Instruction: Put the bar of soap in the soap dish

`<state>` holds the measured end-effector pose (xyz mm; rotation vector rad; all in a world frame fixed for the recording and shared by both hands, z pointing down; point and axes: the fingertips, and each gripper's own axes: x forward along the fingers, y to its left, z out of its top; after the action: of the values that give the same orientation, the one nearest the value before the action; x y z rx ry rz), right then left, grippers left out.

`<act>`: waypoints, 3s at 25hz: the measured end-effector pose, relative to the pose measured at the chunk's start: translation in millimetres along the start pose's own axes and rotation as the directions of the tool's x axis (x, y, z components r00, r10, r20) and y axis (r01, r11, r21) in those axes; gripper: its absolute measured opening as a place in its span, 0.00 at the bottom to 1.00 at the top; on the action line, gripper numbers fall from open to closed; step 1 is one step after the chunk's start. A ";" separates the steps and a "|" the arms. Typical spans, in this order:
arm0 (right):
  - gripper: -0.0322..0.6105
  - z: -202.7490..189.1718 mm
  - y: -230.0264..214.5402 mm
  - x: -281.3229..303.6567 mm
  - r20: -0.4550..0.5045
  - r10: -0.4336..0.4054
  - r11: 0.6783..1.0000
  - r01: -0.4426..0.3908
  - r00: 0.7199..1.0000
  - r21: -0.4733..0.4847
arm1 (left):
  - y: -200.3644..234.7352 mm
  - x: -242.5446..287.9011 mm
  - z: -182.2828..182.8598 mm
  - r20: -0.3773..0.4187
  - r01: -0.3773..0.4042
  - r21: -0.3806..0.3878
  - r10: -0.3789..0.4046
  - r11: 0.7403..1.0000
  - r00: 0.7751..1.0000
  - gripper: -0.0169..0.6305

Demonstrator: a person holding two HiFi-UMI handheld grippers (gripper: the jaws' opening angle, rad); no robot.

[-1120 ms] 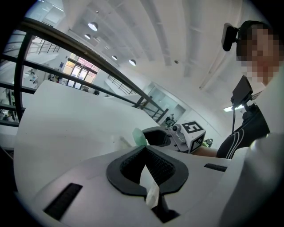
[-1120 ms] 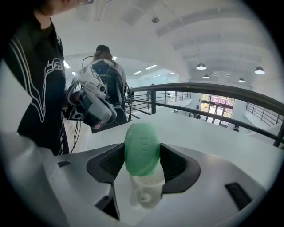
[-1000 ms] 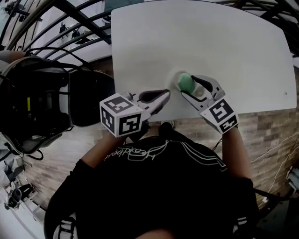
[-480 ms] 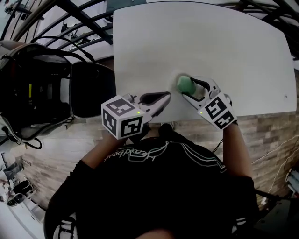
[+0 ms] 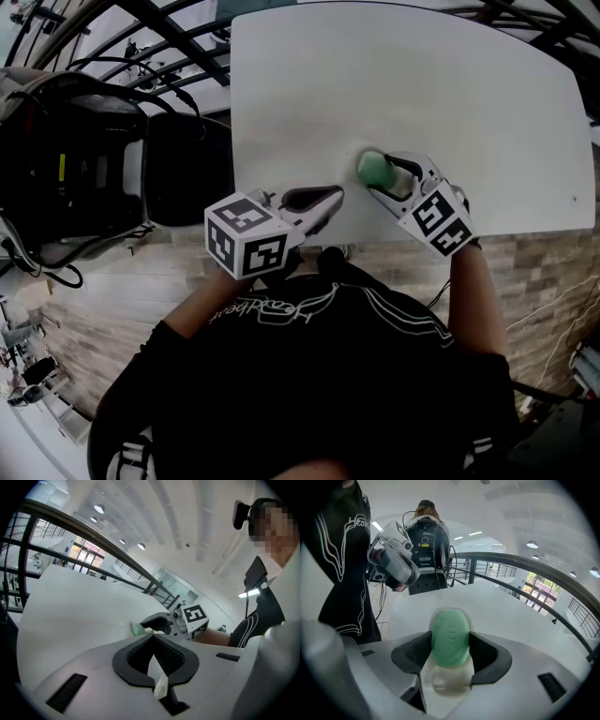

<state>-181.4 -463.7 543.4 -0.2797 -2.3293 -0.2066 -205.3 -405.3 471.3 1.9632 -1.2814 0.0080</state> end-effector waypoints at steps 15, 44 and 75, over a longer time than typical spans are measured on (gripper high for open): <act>0.38 0.7 6.8 -3.9 -0.018 0.026 1.000 -0.026 1.000 0.003 | -9.3 -17.6 -4.8 0.013 -0.016 -0.001 0.016 1.000 1.000 0.04; 0.38 106.8 157.6 -146.9 0.424 -0.220 0.969 0.149 0.878 0.195 | -132.2 -98.3 -25.8 0.076 0.093 0.177 -0.108 0.980 0.991 0.04; 0.11 123.3 350.6 -197.2 0.573 -0.309 0.868 -0.021 0.759 0.496 | -250.8 -200.0 -119.2 0.025 0.275 0.322 -0.298 0.906 0.954 0.04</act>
<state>-39.0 -124.9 338.8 0.1202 -2.9851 0.4744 -62.2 -130.5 326.0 2.4361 -1.0735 -0.0054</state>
